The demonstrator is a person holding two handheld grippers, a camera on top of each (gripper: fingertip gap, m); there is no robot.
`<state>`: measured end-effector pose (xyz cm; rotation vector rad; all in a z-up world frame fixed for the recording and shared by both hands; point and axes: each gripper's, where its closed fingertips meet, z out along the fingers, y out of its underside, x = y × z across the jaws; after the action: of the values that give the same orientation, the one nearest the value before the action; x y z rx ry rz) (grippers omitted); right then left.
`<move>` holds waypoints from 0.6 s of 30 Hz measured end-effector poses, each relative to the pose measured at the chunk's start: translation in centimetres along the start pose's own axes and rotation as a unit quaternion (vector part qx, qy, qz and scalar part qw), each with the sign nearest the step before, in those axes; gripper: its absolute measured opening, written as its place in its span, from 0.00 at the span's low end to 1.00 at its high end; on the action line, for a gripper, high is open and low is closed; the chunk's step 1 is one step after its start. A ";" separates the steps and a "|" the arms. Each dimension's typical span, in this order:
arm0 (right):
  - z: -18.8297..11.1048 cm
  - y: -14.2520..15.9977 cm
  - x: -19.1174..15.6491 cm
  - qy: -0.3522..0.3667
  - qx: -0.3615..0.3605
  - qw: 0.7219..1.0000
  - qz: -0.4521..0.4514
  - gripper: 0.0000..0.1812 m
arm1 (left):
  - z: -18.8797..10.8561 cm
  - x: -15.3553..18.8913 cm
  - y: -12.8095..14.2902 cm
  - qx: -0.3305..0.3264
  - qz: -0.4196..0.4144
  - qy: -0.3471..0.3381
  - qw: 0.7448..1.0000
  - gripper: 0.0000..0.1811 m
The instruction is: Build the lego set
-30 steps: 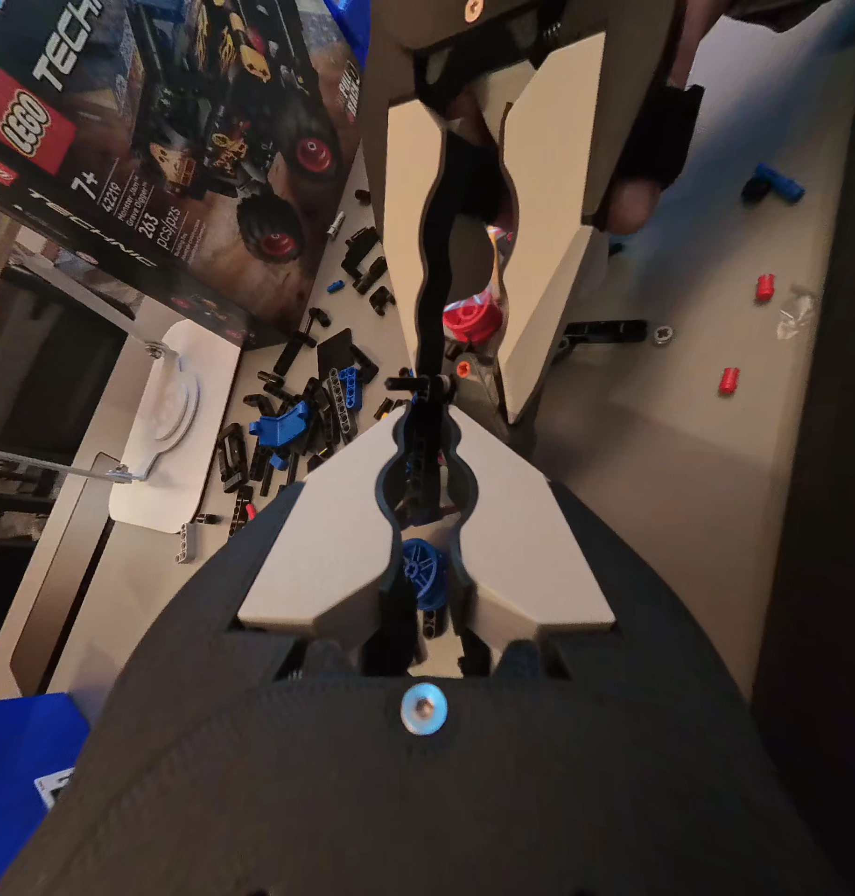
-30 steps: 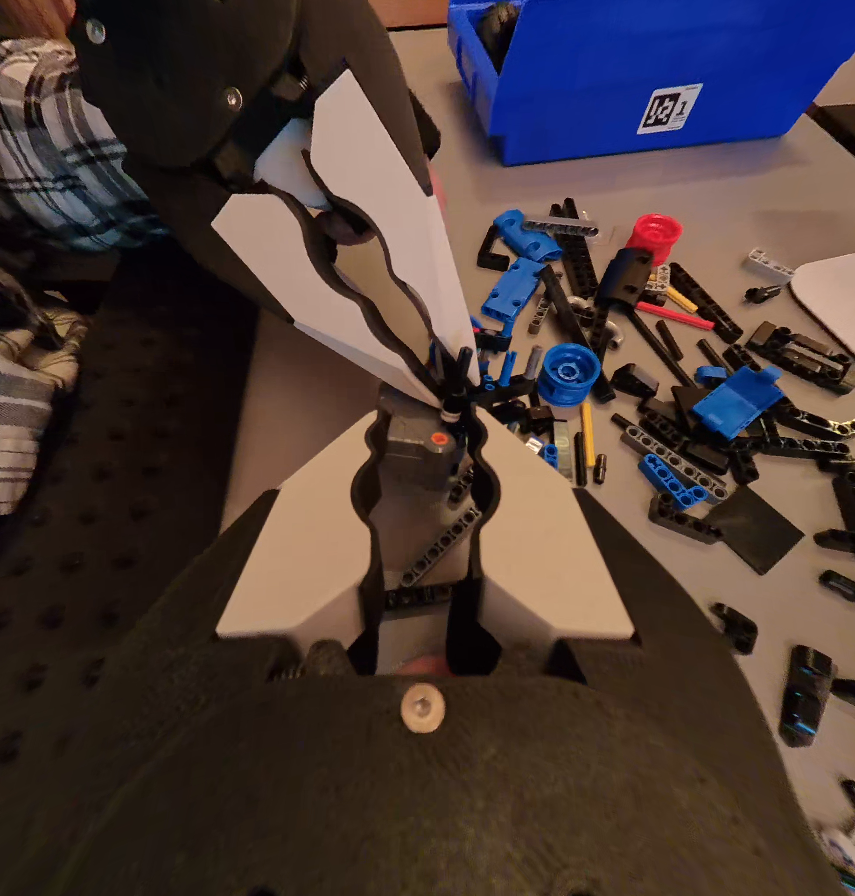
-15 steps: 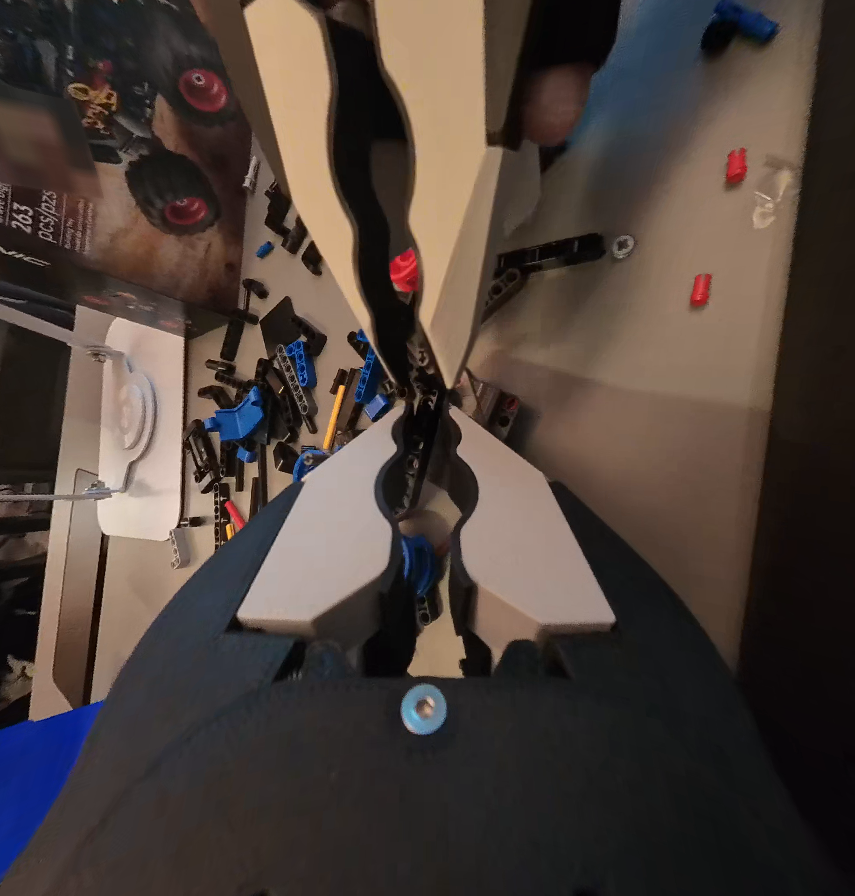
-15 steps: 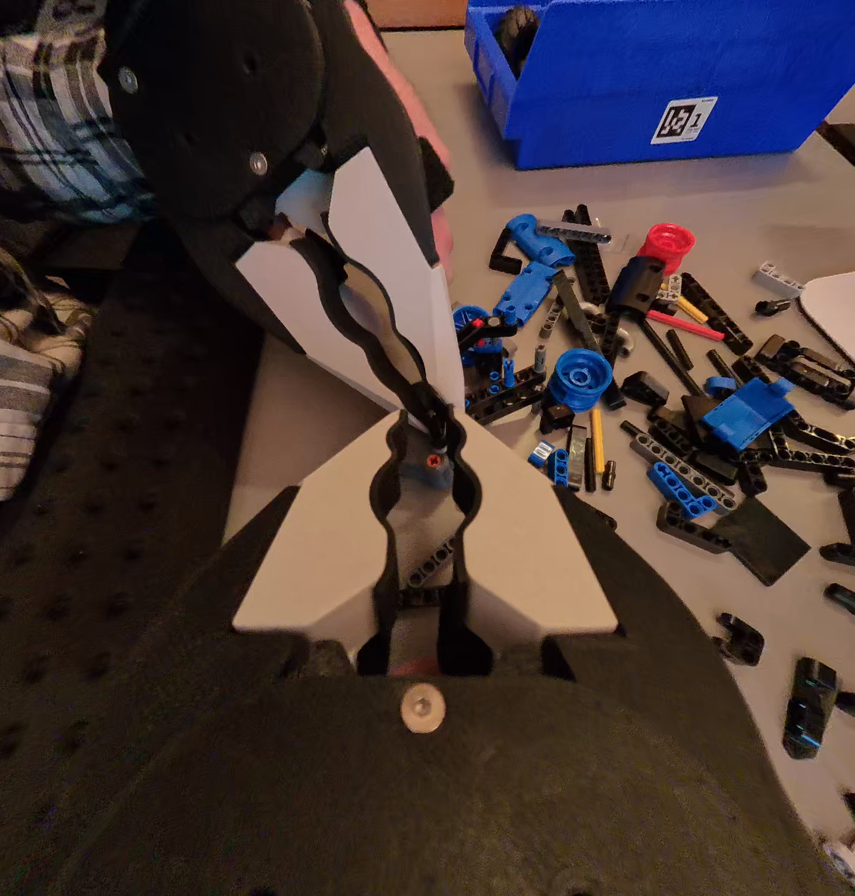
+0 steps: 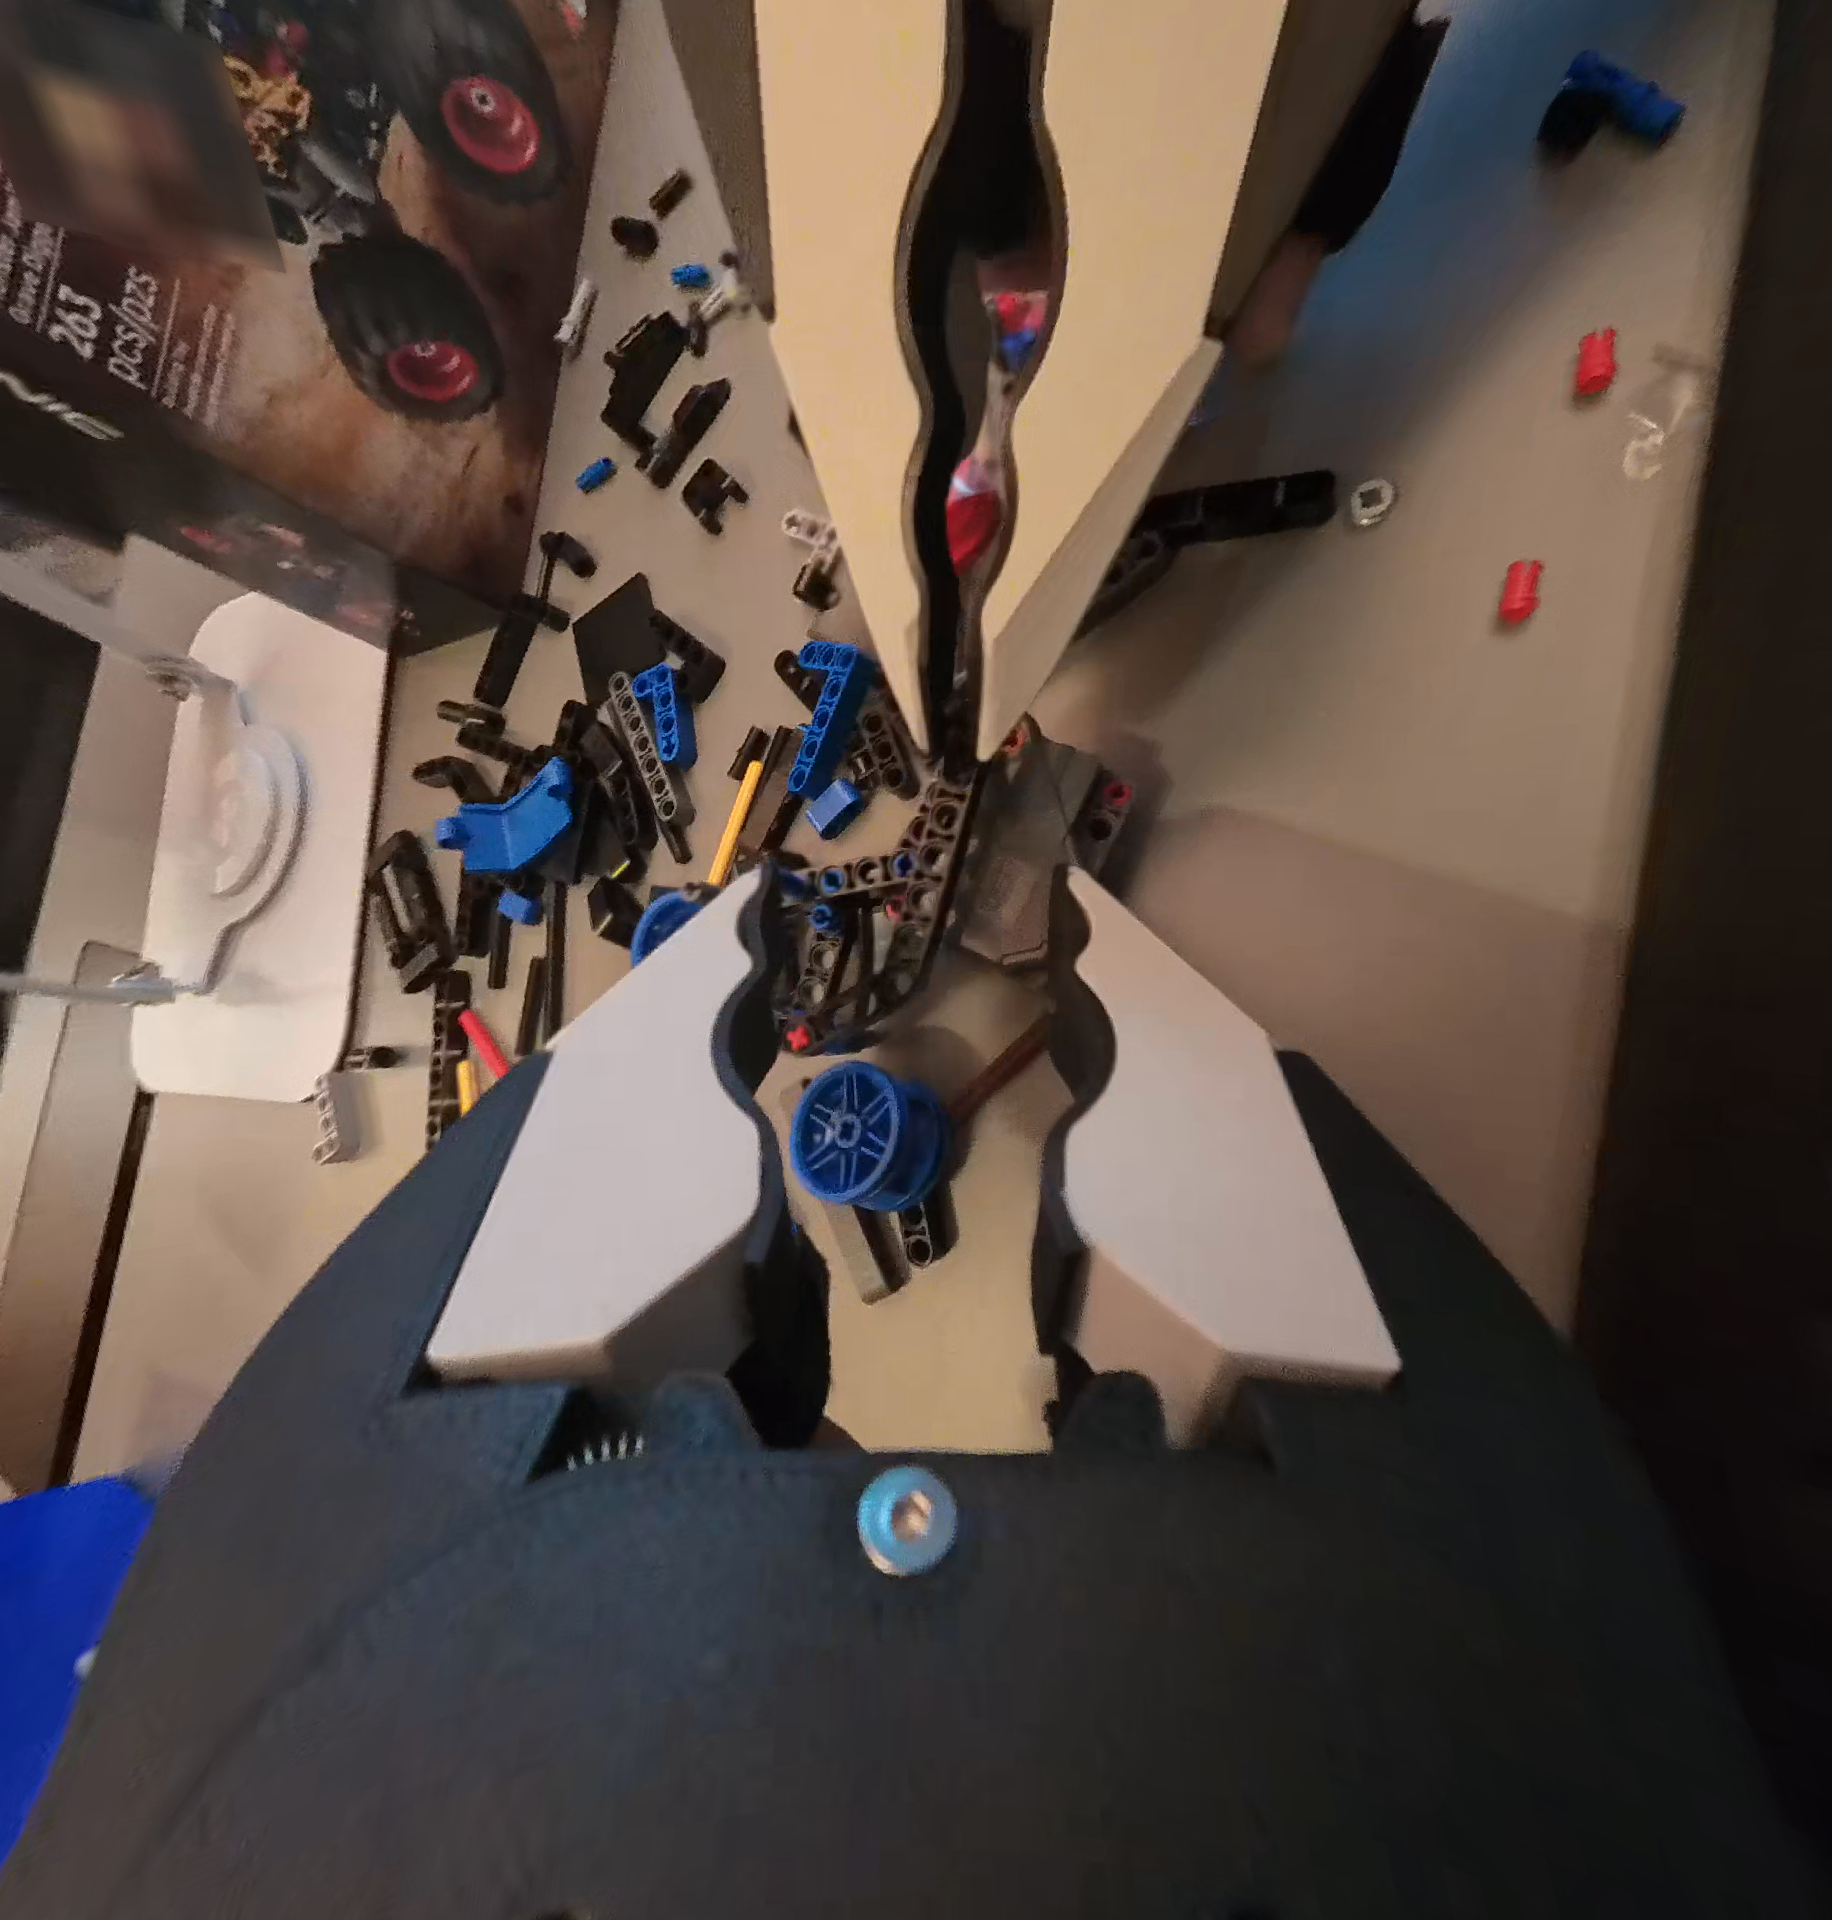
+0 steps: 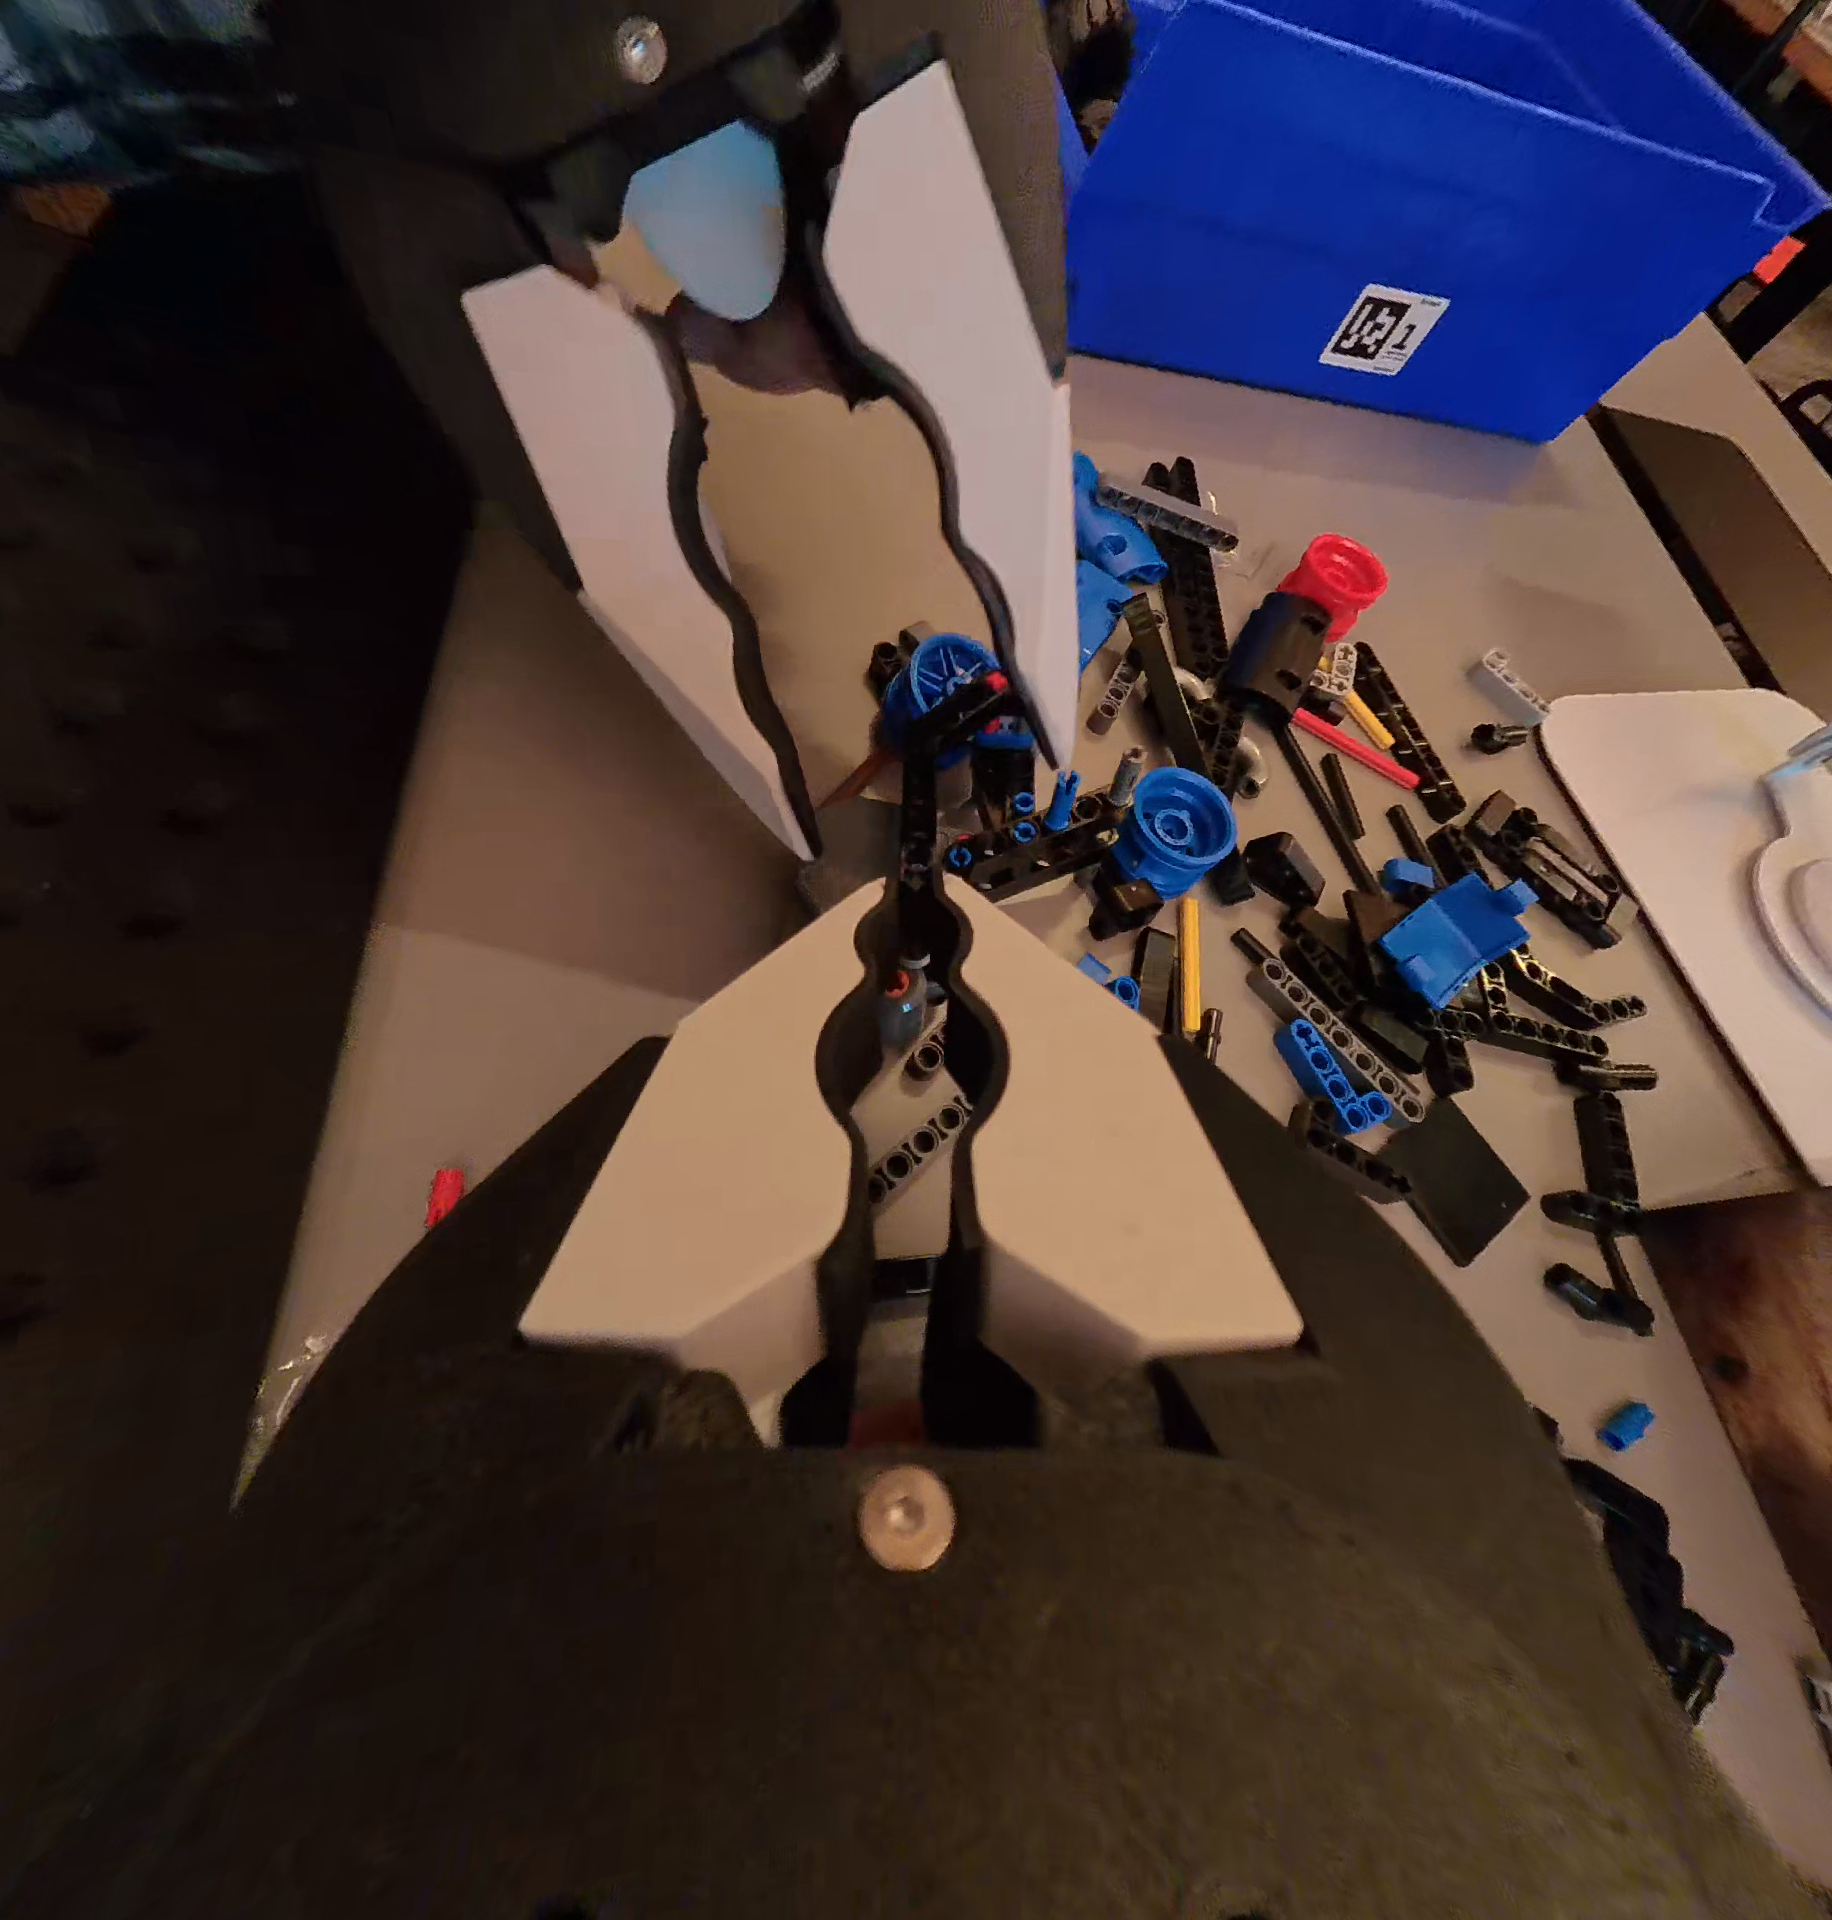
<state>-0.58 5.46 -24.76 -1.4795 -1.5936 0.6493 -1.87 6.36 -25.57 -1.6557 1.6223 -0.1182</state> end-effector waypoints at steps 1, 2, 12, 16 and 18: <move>0.0 -0.1 -0.1 -0.002 0.003 1.000 -0.006 0.00 | 0.0 0.3 -0.2 0.005 0.001 0.021 1.000 0.28; 0.0 -0.2 -0.2 0.000 0.006 1.000 -0.012 0.01 | 0.2 1.0 -0.3 0.003 0.006 0.051 0.999 0.30; 0.1 -0.1 -0.1 0.013 0.009 0.999 -0.039 0.01 | 2.7 1.6 0.6 -0.054 0.068 0.086 0.992 0.27; 0.0 0.0 0.3 0.030 -0.003 0.999 -0.039 0.01 | 2.8 1.6 0.4 -0.049 0.079 0.065 0.994 0.24; -0.1 0.0 0.5 0.040 -0.011 0.998 -0.043 0.01 | 2.9 1.6 0.4 -0.050 0.077 0.056 0.994 0.24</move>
<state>-0.44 5.94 -24.62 -1.4262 -1.5976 0.5193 -0.24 6.37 -28.43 -1.6171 1.8612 -0.0533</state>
